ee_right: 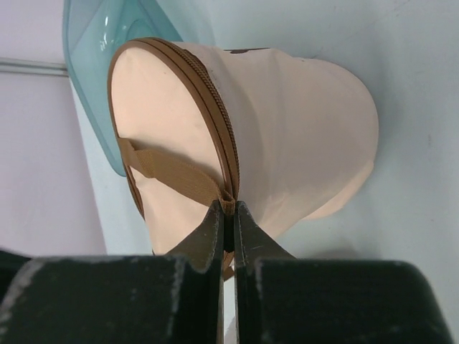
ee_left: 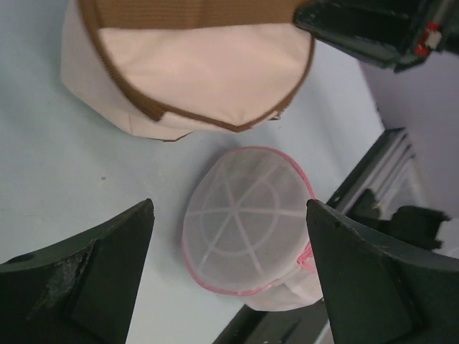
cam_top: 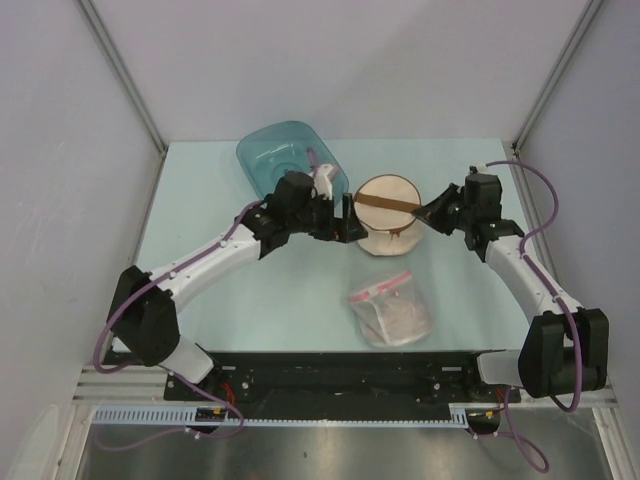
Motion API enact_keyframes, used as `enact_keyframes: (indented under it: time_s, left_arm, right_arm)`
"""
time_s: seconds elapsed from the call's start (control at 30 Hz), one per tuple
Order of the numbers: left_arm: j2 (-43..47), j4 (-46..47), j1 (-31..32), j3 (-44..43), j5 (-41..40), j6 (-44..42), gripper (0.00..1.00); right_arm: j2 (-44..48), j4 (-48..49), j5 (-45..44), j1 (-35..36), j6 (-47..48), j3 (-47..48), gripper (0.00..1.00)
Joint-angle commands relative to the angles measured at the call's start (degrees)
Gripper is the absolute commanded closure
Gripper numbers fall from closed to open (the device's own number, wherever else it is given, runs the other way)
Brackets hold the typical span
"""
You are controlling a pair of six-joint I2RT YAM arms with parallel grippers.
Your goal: Unzip the laundry bag and remove the bra
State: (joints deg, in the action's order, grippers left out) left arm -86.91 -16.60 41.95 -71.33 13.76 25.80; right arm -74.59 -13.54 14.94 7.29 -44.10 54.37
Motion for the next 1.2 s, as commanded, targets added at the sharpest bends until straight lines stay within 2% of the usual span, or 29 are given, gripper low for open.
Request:
enact_keyframes:
  time_s: [0.0, 0.33, 0.47, 0.63, 0.7, 0.8, 1.0, 1.17]
  left_arm:
    - [-1.3, 15.5, -7.8, 5.8, 16.8, 19.8, 0.09]
    - [-10.3, 12.6, -7.2, 0.0, 18.4, 28.8, 0.09]
    - [-11.2, 11.2, -6.9, -1.4, 12.6, 27.6, 0.06]
    - [-14.9, 7.3, -5.9, -8.5, 9.3, 26.0, 0.05]
    - [-17.0, 4.7, -5.1, -11.7, 6.0, 26.1, 0.06]
    - [-19.3, 4.0, -4.9, -14.0, 6.0, 27.8, 0.11]
    - [-21.3, 2.1, -3.3, -15.9, 3.8, 26.5, 0.11]
    - [-22.2, 3.9, -3.0, -15.0, 4.2, 28.1, 0.1]
  right_arm:
    - [0.4, 4.9, 3.1, -1.0, -4.1, 2.4, 1.0]
    - [3.3, 8.1, -0.2, -1.2, -10.9, -4.3, 1.0]
    - [3.4, 9.4, -0.4, -1.2, -10.7, -5.0, 1.0]
    - [3.3, 9.2, 0.3, -1.4, -11.2, -5.1, 1.0]
    - [3.5, 9.5, 0.3, -1.3, -11.8, -5.5, 1.0]
    - [4.5, 9.3, -0.1, -1.3, -13.8, -6.3, 1.0]
    - [11.7, 10.7, -2.7, -0.9, -19.5, -13.3, 1.0]
    - [18.4, 7.4, -6.0, -0.8, -21.2, -15.9, 1.0]
